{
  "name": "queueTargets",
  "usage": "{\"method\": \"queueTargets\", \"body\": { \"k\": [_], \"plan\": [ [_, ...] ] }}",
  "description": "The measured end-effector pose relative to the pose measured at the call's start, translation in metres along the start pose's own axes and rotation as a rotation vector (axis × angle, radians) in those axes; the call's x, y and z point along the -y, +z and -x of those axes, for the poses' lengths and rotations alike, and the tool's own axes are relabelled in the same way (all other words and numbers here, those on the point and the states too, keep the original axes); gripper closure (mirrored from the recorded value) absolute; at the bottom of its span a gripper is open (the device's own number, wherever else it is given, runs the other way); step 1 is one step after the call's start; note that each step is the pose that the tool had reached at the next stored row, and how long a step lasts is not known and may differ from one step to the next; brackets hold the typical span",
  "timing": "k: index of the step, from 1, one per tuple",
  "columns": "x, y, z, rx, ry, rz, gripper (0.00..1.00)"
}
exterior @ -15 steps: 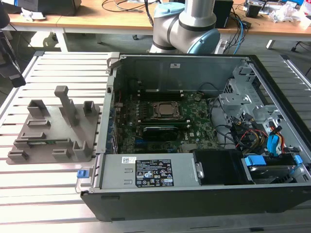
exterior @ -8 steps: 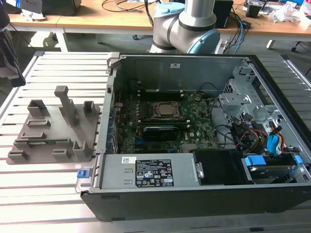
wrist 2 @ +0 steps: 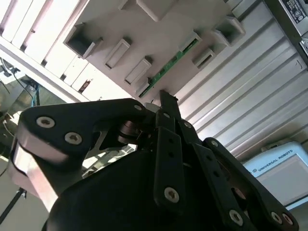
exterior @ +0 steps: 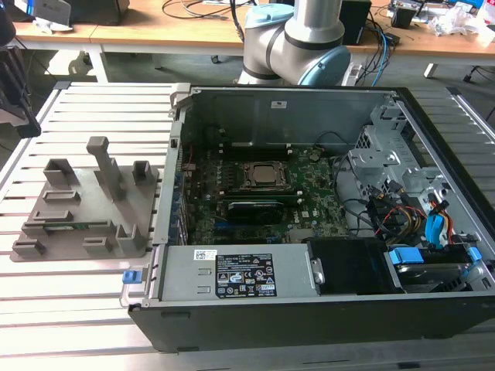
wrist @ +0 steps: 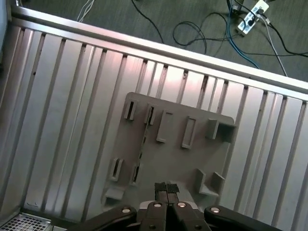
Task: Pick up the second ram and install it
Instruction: 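Pick up the second ram and move it above second insertion slot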
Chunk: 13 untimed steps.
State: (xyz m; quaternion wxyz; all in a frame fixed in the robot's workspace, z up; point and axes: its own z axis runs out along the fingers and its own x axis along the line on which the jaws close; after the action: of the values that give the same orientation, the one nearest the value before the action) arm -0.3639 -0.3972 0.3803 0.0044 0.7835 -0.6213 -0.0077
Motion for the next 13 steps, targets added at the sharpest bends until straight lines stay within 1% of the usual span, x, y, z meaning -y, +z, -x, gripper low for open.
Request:
{"method": "queueTargets", "body": {
  "k": [2, 5, 7, 8, 10, 13],
  "plan": [
    [0.0000, 0.0000, 0.0000, 0.0006, 0.034, -0.0002, 0.89],
    [0.0000, 0.0001, 0.0000, 0.0017, 0.102, -0.0006, 0.89],
    [0.0000, 0.0002, 0.0000, 0.0026, 0.156, -0.0010, 0.89],
    [0.0000, 0.0003, 0.0000, 0.0029, 0.172, -0.0011, 0.89],
    [0.0000, 0.0004, 0.0000, 0.0038, 0.224, -0.0014, 0.89],
    [0.0000, 0.0005, 0.0000, 0.0046, 0.281, -0.0018, 0.89]
  ]
}}
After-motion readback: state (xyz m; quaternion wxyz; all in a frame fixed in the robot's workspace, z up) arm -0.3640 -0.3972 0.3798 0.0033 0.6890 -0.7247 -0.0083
